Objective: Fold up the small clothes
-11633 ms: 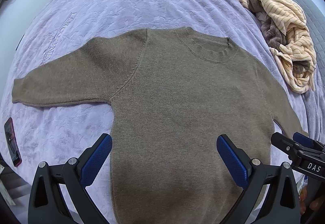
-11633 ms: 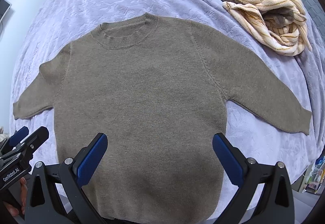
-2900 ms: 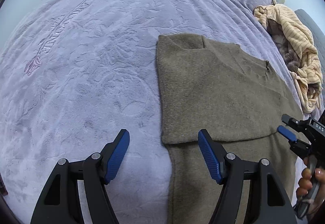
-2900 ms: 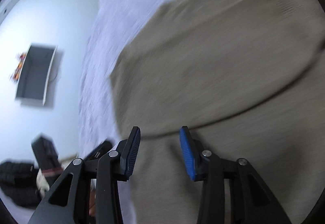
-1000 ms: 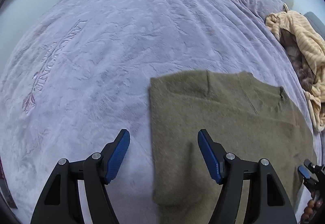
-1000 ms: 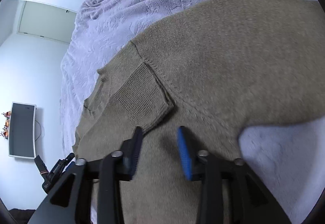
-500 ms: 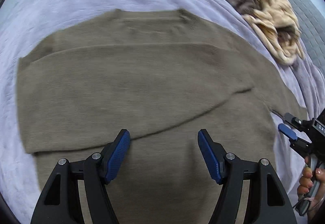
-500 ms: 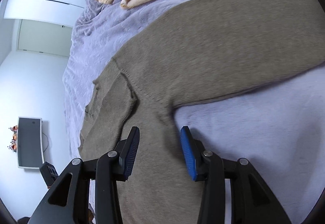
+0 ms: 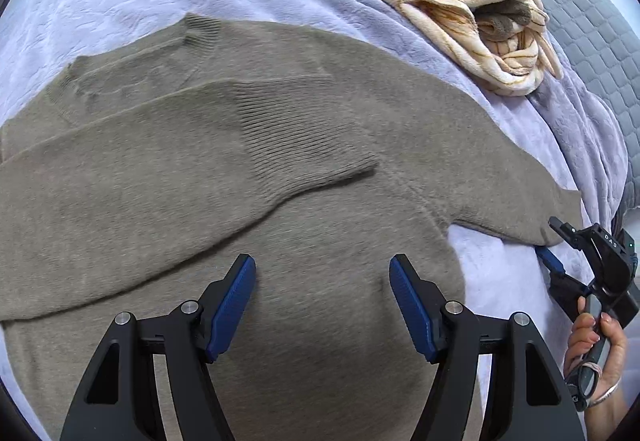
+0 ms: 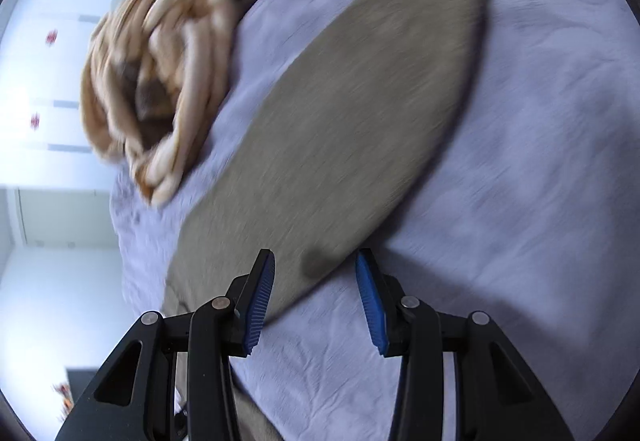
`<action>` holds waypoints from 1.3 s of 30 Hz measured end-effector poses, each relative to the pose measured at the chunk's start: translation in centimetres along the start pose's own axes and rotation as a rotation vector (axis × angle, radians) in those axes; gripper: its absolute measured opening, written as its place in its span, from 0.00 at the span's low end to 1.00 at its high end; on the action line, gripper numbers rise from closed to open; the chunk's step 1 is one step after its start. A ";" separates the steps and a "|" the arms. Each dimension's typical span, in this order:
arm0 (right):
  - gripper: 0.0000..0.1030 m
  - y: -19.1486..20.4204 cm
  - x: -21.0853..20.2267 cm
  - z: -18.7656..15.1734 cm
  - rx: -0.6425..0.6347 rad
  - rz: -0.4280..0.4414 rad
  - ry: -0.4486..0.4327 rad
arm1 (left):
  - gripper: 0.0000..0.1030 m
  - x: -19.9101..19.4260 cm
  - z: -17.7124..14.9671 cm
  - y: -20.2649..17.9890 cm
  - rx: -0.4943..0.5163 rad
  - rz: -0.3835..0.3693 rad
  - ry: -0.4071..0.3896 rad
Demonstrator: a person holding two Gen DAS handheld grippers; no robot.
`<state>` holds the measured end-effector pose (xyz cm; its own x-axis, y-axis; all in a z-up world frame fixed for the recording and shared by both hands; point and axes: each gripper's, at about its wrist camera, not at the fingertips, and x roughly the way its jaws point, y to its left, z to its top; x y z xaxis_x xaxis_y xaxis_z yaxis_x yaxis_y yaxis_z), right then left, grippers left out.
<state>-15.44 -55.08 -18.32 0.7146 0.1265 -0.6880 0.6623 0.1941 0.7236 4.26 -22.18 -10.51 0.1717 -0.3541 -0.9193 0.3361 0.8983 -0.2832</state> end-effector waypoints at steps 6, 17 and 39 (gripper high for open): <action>0.45 -1.3 0.8 1.8 0.114 0.157 -0.032 | 0.68 0.4 0.2 -1.1 0.004 0.004 -0.010; 0.06 8.7 3.4 1.4 -0.033 0.371 0.050 | 0.68 -2.3 0.0 3.7 -0.069 0.058 -0.105; 0.11 27.6 21.1 -29.5 -1.283 0.070 0.577 | 0.68 -6.3 -6.2 22.3 -0.367 0.165 -0.170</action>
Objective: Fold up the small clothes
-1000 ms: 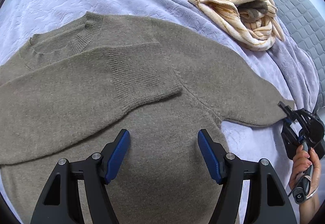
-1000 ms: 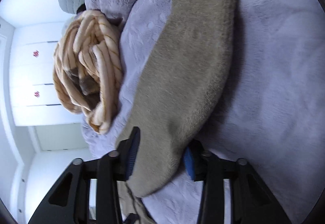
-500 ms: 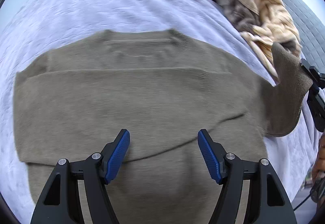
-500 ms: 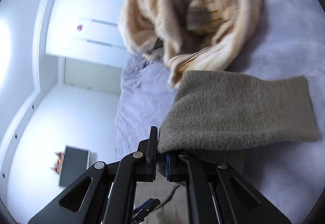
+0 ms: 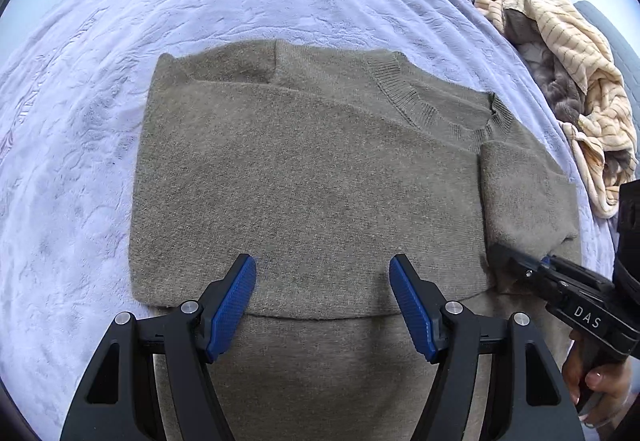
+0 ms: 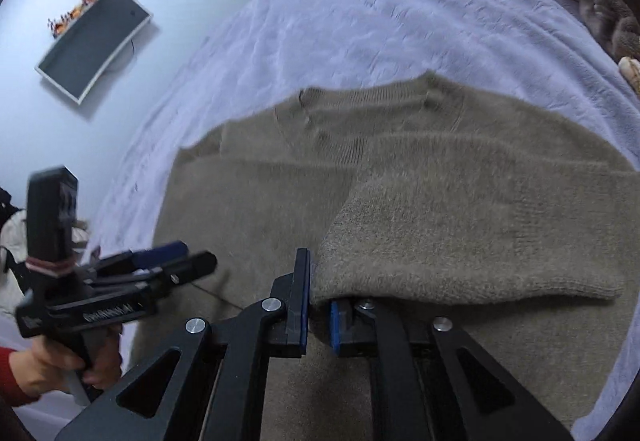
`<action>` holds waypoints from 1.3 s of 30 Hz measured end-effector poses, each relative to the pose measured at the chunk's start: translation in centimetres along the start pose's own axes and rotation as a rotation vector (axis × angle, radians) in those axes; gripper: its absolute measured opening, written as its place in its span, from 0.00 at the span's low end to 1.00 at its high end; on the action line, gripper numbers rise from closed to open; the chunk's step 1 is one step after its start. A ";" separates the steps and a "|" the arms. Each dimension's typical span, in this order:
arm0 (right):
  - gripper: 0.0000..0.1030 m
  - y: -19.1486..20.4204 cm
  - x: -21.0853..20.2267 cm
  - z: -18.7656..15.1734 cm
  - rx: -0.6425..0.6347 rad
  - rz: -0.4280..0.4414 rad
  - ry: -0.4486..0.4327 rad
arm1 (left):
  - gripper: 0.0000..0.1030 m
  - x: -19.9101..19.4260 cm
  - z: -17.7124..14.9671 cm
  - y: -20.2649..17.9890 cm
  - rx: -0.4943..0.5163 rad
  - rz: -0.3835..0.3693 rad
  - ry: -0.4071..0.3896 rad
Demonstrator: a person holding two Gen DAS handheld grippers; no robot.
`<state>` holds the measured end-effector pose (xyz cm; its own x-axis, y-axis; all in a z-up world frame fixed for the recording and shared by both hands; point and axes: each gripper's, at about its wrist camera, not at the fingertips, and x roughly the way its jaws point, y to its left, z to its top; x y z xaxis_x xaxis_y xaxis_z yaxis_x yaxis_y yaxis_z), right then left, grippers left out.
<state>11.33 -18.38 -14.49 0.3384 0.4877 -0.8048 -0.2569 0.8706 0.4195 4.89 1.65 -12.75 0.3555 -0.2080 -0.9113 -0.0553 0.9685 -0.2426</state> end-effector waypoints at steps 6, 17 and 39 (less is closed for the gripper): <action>0.53 -2.6 -1.5 -1.2 0.236 0.051 -0.047 | 0.68 -0.4 0.1 0.4 -0.005 -0.051 -0.008; 0.07 -9.0 -3.6 0.1 0.692 0.167 -0.290 | 0.68 -2.9 1.1 3.4 -0.036 -0.335 -0.041; 0.29 4.1 0.6 -1.7 0.025 0.086 0.072 | 0.68 1.3 3.2 6.3 -0.219 -0.539 0.078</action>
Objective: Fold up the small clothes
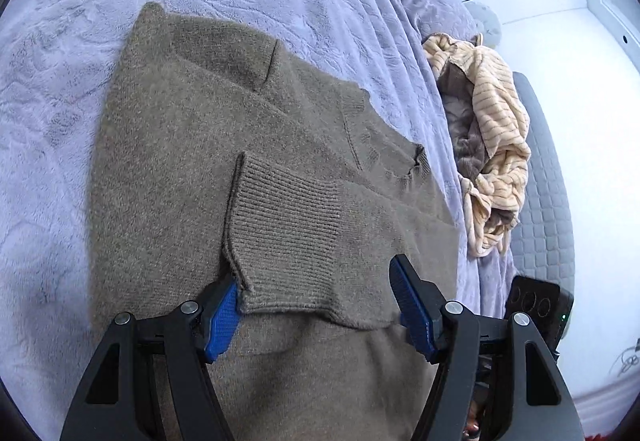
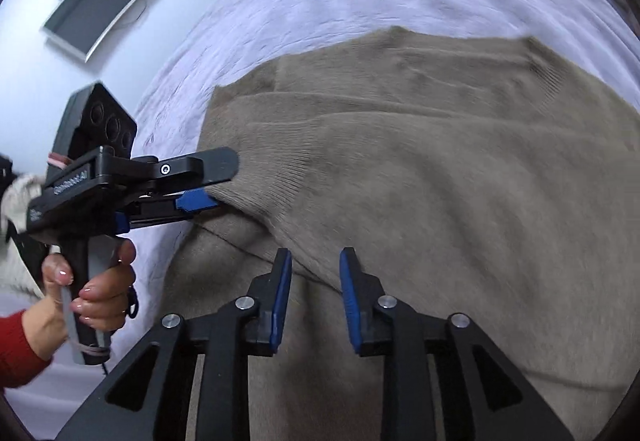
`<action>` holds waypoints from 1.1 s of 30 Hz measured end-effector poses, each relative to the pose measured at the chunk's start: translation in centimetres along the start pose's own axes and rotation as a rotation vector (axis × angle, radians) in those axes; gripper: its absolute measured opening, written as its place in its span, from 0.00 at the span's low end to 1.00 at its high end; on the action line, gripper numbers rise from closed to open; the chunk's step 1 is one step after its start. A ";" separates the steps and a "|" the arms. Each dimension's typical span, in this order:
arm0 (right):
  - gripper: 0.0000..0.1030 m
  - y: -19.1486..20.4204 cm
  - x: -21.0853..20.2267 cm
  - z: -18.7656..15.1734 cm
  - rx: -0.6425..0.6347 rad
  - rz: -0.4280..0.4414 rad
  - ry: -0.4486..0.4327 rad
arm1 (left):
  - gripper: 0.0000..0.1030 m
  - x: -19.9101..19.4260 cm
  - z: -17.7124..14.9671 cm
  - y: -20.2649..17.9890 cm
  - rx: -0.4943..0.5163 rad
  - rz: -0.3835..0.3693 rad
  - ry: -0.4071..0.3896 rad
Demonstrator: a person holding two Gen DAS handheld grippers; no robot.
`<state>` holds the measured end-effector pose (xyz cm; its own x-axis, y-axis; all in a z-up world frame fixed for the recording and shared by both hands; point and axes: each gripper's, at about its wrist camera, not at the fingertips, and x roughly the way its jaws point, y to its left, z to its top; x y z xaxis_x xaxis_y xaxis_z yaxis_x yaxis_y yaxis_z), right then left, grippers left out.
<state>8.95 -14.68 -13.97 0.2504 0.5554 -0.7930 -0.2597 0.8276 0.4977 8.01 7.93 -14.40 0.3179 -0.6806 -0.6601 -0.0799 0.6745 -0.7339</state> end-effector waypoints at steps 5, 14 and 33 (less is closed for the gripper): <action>0.45 -7.3 -5.4 -3.9 0.361 0.022 -0.106 | 0.53 0.1 -0.2 -1.2 0.080 0.124 -0.022; 0.48 -18.0 -13.6 -6.7 0.633 -0.123 -0.313 | 0.38 0.6 -0.1 -1.1 0.105 0.167 -0.022; 0.10 -21.0 -10.5 -4.0 0.438 -0.152 -0.142 | 0.09 -0.7 -3.0 -0.4 0.173 0.287 -0.055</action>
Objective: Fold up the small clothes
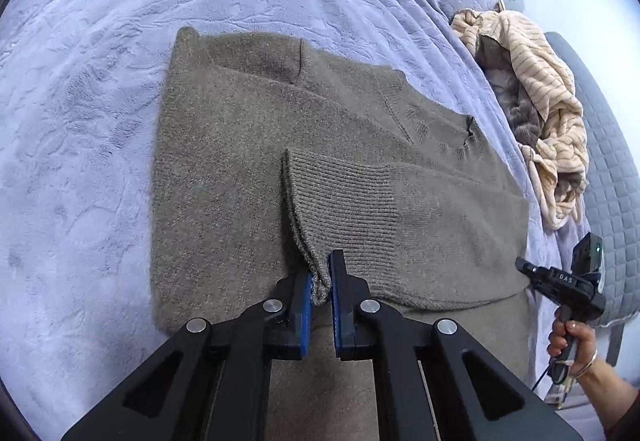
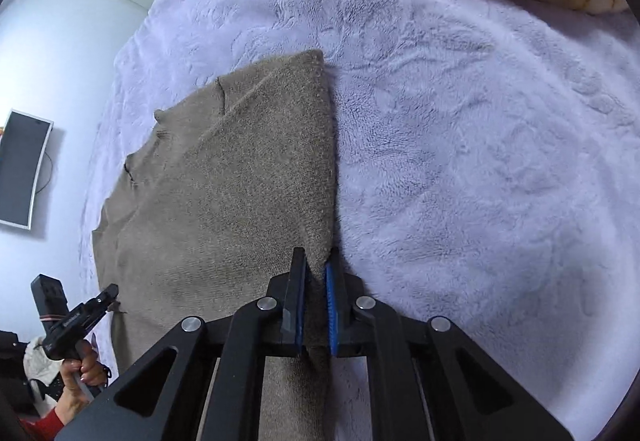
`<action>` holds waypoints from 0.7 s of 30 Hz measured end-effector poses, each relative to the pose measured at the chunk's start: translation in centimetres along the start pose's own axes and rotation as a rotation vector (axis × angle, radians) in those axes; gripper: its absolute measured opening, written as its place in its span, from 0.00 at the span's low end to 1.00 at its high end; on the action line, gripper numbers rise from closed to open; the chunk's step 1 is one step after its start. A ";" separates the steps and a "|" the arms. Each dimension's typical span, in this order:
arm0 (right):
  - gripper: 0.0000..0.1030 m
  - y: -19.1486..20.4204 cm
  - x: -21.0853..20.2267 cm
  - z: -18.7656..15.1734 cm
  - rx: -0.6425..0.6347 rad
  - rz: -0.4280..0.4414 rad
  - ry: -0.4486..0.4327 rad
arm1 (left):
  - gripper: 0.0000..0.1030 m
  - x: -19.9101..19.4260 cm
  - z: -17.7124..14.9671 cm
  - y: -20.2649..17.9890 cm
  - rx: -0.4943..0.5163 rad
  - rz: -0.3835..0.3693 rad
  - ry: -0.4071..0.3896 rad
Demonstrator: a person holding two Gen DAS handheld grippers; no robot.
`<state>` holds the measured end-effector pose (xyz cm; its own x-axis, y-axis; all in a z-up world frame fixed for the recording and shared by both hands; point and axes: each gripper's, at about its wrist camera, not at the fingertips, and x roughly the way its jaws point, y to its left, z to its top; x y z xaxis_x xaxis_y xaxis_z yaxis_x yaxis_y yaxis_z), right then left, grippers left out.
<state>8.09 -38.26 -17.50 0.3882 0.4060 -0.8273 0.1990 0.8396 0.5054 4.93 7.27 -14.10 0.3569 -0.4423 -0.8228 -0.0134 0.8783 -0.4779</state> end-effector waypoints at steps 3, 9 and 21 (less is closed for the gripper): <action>0.10 -0.6 -0.3 -0.2 0.009 0.005 -0.004 | 0.09 -0.5 -0.2 0.0 0.007 0.023 0.001; 0.15 -0.2 -1.0 -0.1 0.026 -0.006 0.005 | 0.41 -1.8 -0.6 0.0 0.014 0.104 -0.008; 0.34 0.4 -1.8 -0.8 0.053 -0.058 -0.014 | 0.54 -2.8 -0.7 -0.1 0.003 0.136 0.007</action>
<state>6.82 -38.32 -16.00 0.3870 0.3519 -0.8523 0.2688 0.8411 0.4694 3.33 8.25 -11.95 0.3456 -0.3201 -0.8821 -0.0583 0.9309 -0.3606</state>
